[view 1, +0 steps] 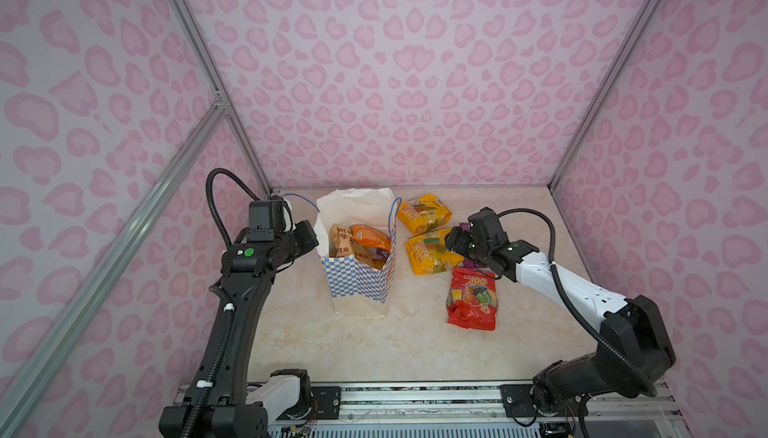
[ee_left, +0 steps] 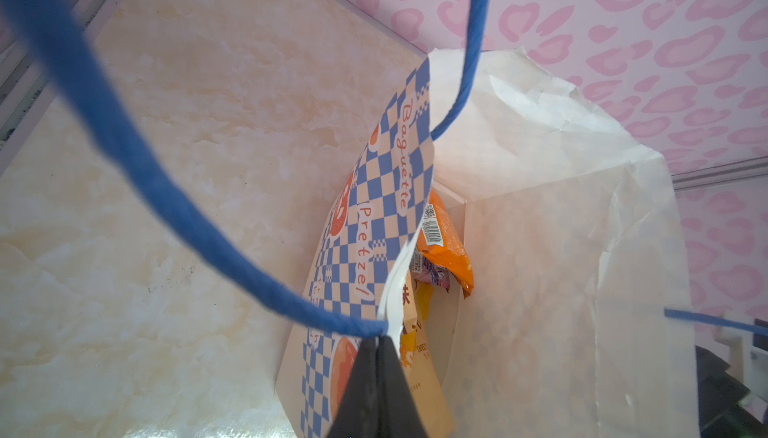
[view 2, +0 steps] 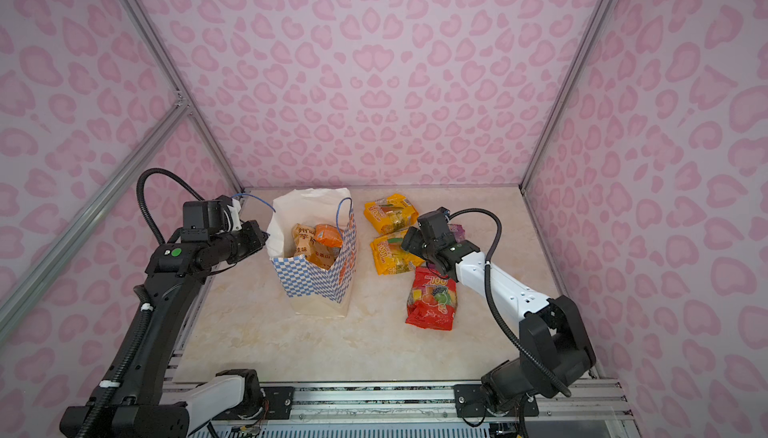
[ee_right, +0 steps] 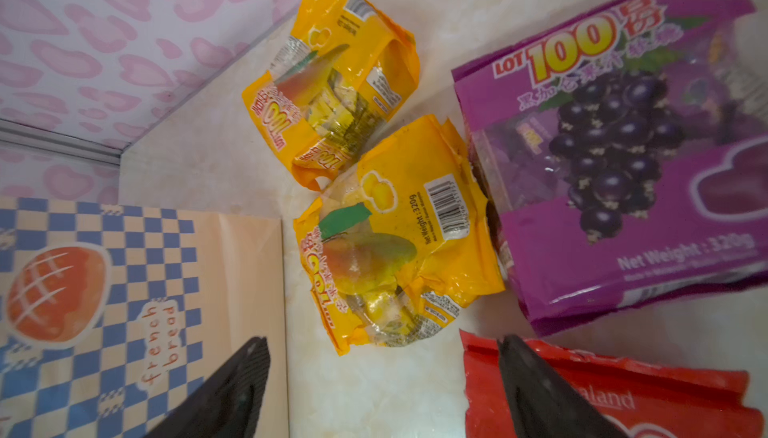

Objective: Place the snacks into the paper bag
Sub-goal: 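Move the right gripper to the yellow mango gummy bag, then lower the right gripper onto the yellow gummy bag and grasp it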

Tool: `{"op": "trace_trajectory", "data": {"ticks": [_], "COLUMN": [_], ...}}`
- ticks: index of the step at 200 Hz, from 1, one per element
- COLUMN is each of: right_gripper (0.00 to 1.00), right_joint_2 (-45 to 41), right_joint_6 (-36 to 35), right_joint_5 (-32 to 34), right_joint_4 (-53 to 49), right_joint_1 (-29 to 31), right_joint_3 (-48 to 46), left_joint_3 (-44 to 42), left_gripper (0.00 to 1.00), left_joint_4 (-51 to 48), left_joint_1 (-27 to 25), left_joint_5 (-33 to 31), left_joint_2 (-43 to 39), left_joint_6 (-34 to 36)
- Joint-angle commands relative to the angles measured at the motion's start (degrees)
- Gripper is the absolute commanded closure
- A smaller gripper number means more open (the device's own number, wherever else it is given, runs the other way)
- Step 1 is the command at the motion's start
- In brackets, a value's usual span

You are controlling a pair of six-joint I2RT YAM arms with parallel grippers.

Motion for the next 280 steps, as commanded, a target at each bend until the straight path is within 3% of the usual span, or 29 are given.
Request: {"op": "trace_trajectory", "data": {"ticks": [1,64,118,189,222,252,280], "right_gripper": [0.09,0.06,0.30,0.56,0.58,0.53,0.61], "right_joint_2": [3.5,9.3,15.5,13.8,14.1,15.6,17.6], "right_joint_6": [1.9,1.4,-3.8,-2.2,-3.9,-5.3,-4.4], "right_joint_5": [-2.9,0.0,-13.4,-15.2,-16.9,-16.4,-18.3], "right_joint_4": [3.1,3.2,9.8,16.5,18.4,16.7,18.0], "right_joint_1": [-0.5,-5.0,-6.7,-8.0,-9.3,-10.1,-10.4], "right_joint_3": [-0.5,-1.7,-0.4,-6.1,-6.6,-4.9,-4.2], "left_joint_3": [0.0,-0.1,-0.3,-0.2,-0.1,-0.1,-0.2], "left_gripper": [0.93,0.93,0.93,0.93,0.93,0.93,0.93], "left_joint_4": [1.0,1.1,1.3,0.9,1.1,1.0,0.9], "left_joint_1": [0.0,0.0,0.0,0.0,0.0,0.0,0.0], "left_joint_5": [-0.1,0.0,0.2,-0.2,0.2,0.3,0.3], "left_joint_2": [-0.6,-0.7,-0.5,-0.9,-0.5,-0.5,-0.6], "left_joint_6": [0.5,0.5,0.5,0.5,0.1,0.1,0.0]}}
